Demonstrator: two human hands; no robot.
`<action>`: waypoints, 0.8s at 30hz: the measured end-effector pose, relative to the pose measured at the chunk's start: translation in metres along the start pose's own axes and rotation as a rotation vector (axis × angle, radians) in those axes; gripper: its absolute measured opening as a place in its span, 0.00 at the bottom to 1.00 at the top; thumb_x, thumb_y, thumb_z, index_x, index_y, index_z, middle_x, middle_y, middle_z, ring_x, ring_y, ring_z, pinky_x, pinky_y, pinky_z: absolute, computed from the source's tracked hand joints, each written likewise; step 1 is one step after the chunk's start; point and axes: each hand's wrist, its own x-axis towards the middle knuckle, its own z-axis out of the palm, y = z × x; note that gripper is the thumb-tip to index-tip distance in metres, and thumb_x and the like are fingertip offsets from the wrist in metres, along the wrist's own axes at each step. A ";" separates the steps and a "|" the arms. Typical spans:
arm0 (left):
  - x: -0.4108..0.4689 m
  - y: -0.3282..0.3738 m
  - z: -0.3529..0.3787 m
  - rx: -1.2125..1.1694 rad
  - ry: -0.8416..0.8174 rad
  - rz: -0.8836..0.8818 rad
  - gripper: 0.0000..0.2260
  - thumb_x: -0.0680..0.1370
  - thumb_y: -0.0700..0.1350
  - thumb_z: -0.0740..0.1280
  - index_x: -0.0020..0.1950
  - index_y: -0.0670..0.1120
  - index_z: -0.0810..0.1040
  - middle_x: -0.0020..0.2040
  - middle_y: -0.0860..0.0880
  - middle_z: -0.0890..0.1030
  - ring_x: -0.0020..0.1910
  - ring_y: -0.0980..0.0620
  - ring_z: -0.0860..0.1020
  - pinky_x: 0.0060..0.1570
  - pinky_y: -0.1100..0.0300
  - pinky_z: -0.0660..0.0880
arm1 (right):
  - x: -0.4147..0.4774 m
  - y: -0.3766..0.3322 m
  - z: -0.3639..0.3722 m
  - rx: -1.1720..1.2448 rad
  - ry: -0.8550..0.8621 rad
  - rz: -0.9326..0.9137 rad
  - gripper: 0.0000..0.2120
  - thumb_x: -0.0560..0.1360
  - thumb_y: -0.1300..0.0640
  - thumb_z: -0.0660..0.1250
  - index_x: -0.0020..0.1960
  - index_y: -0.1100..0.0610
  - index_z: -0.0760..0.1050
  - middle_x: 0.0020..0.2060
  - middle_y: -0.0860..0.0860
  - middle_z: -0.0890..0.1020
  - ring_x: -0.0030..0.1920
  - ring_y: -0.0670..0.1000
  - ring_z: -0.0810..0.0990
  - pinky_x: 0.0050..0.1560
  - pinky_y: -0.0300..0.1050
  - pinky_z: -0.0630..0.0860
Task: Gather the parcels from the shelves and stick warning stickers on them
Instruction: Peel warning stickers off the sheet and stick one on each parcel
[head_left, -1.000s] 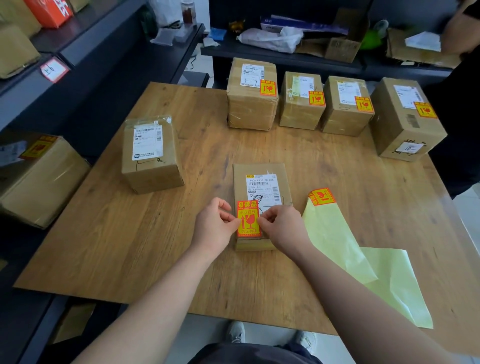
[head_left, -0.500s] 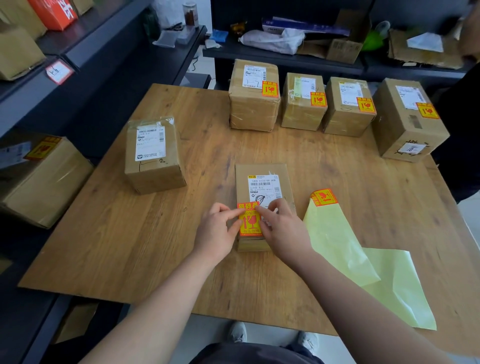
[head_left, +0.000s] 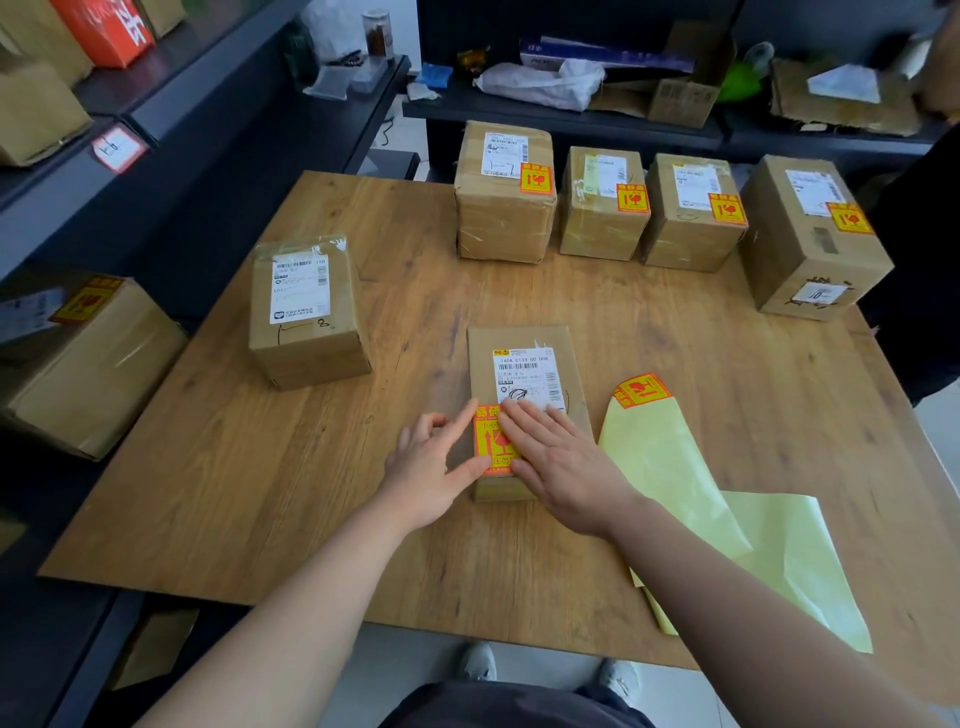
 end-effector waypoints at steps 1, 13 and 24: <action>0.000 0.000 0.000 -0.013 0.000 -0.003 0.30 0.77 0.61 0.61 0.75 0.66 0.50 0.68 0.51 0.64 0.65 0.47 0.62 0.67 0.49 0.63 | -0.001 0.000 0.002 -0.014 -0.006 -0.013 0.36 0.76 0.37 0.31 0.78 0.54 0.46 0.77 0.48 0.47 0.77 0.48 0.43 0.76 0.46 0.40; -0.006 0.006 0.006 0.016 -0.009 -0.061 0.28 0.80 0.60 0.57 0.77 0.64 0.47 0.71 0.51 0.64 0.66 0.42 0.63 0.66 0.47 0.64 | -0.007 0.002 -0.002 -0.063 -0.028 -0.094 0.33 0.78 0.39 0.33 0.78 0.53 0.44 0.77 0.47 0.44 0.77 0.46 0.41 0.75 0.43 0.38; -0.016 0.019 0.013 0.029 0.053 -0.095 0.26 0.82 0.56 0.55 0.78 0.60 0.47 0.71 0.46 0.65 0.68 0.41 0.64 0.66 0.48 0.65 | -0.036 0.048 -0.012 -0.036 -0.034 0.159 0.35 0.77 0.35 0.36 0.78 0.53 0.38 0.77 0.47 0.41 0.76 0.46 0.39 0.75 0.43 0.38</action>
